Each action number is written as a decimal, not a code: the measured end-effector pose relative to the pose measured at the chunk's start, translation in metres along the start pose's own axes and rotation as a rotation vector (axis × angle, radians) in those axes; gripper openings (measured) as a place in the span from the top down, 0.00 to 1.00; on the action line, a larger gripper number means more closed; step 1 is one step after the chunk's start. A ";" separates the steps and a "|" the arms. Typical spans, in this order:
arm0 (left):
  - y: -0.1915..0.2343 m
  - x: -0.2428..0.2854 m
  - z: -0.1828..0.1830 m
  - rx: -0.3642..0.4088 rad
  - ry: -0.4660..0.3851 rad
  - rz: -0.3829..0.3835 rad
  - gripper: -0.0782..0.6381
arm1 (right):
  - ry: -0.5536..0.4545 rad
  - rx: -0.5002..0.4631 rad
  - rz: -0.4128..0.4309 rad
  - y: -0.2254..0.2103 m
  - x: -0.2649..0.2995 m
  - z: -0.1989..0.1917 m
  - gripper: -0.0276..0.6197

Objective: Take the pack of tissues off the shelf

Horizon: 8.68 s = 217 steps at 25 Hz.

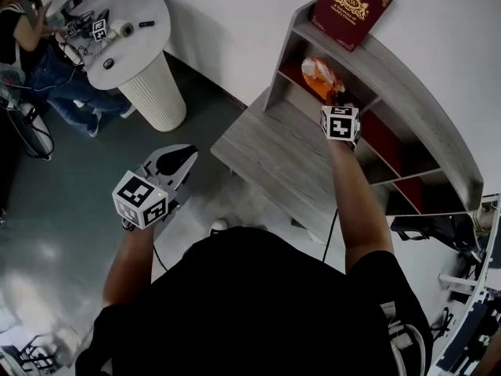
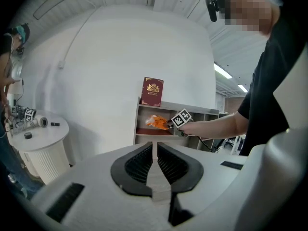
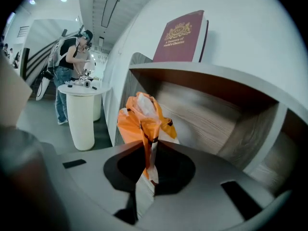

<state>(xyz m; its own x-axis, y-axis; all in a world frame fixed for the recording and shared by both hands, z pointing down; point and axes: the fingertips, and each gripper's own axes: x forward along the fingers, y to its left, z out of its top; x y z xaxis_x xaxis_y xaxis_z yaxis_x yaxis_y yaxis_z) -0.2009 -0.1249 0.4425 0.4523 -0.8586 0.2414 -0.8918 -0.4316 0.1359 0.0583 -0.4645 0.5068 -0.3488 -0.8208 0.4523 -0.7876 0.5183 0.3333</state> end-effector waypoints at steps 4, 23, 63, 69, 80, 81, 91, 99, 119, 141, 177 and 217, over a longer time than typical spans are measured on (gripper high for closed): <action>-0.005 0.006 0.002 0.005 -0.007 -0.038 0.83 | -0.029 0.043 0.046 0.011 -0.027 0.007 0.92; -0.050 0.063 0.024 0.064 -0.016 -0.285 0.83 | -0.120 0.116 0.016 0.005 -0.191 -0.002 0.92; -0.167 0.154 0.028 0.108 0.019 -0.635 0.83 | -0.085 0.364 -0.202 -0.036 -0.398 -0.125 0.92; -0.170 0.151 0.027 0.112 0.028 -0.628 0.83 | -0.086 0.364 -0.194 -0.037 -0.399 -0.127 0.92; -0.160 0.149 0.025 0.100 0.027 -0.602 0.83 | -0.071 0.378 -0.152 -0.033 -0.381 -0.129 0.92; -0.159 0.149 0.025 0.099 0.027 -0.597 0.83 | -0.067 0.380 -0.146 -0.033 -0.379 -0.131 0.92; -0.129 0.134 0.017 0.068 0.027 -0.509 0.83 | -0.024 0.384 -0.084 -0.026 -0.337 -0.147 0.92; -0.105 0.115 0.008 0.044 0.032 -0.419 0.83 | 0.021 0.320 -0.023 -0.012 -0.292 -0.158 0.92; -0.043 0.071 -0.021 -0.045 0.053 -0.178 0.83 | 0.224 0.255 0.158 0.034 -0.162 -0.222 0.92; -0.008 0.036 -0.066 -0.154 0.088 0.027 0.83 | 0.412 0.059 0.284 0.100 -0.055 -0.309 0.92; 0.016 0.012 -0.091 -0.201 0.129 0.126 0.83 | 0.497 -0.065 0.373 0.163 0.004 -0.362 0.88; -0.016 0.054 -0.033 -0.060 0.074 -0.172 0.83 | 0.268 0.280 0.094 0.058 -0.121 -0.273 0.89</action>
<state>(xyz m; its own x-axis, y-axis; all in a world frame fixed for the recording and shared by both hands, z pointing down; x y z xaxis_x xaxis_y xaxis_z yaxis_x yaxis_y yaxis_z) -0.1617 -0.1555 0.4852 0.5994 -0.7499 0.2799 -0.8001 -0.5506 0.2380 0.1938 -0.2698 0.6973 -0.3102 -0.6622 0.6821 -0.8795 0.4724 0.0586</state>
